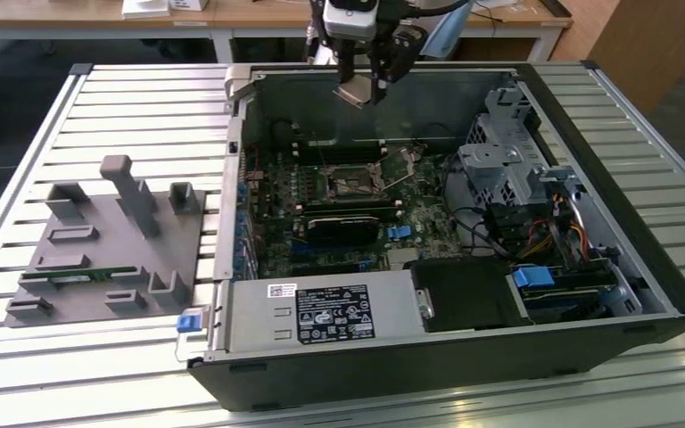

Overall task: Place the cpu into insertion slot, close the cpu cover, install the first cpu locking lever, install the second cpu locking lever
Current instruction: 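Place the cpu into insertion slot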

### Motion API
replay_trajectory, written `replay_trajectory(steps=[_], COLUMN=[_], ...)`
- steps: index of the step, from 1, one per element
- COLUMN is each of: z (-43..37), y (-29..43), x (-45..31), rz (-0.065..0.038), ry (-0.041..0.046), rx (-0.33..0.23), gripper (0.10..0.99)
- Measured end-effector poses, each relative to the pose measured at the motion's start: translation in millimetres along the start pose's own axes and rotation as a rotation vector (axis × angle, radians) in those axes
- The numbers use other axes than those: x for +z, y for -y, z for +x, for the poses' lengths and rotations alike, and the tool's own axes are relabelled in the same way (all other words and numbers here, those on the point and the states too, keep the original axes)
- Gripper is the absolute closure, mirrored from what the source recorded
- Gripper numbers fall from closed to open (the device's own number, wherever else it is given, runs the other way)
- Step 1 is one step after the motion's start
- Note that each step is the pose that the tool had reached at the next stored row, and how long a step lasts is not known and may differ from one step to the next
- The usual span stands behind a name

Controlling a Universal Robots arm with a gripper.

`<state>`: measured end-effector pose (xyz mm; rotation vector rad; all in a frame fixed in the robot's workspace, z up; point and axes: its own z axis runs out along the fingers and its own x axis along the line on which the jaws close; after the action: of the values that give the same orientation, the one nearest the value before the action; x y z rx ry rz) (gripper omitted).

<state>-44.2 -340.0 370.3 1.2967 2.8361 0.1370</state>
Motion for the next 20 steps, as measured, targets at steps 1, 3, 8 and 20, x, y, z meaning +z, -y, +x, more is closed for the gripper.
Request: replay_trajectory(steps=[1, 3, 8, 20], z=[0.0, 0.1, 0.2, 0.2], y=[0.1, 0.2, 0.3, 0.4], x=[0.1, 0.4, 0.8, 1.7], rz=[0.0, -0.001, -0.001, -0.003], ry=[0.0009, 0.0025, 0.0065, 0.015], rx=[0.01, 0.029, 0.073, 0.17], gripper=[0.549, 0.549, 0.549, 0.549])
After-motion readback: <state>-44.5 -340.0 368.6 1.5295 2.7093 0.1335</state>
